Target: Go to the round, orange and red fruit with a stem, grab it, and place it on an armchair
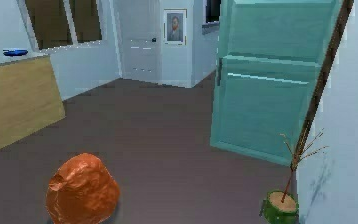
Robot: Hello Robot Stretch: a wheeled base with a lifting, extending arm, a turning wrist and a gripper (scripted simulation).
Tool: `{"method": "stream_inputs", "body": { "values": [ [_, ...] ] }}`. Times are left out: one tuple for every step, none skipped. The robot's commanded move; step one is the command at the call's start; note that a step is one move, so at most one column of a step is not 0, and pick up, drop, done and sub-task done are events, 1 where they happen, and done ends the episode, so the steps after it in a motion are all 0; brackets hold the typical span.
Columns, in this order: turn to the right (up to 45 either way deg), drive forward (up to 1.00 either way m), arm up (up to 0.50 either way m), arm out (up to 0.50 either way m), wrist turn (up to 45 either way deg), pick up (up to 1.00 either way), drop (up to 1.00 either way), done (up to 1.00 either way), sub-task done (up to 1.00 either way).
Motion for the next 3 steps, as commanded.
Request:
{"method": "stream_inputs", "body": {
  "values": [
    [0.0, 1.00, 0.00, 0.00, 0.0, 0.00, 0.00, 0.00, 0.00],
    [0.0, 1.00, 0.00, 0.00, 0.0, 0.00, 0.00, 0.00, 0.00],
    [-21.0, 0.00, 0.00, 0.00, 0.0, 0.00, 0.00, 0.00, 0.00]
  ]
}}
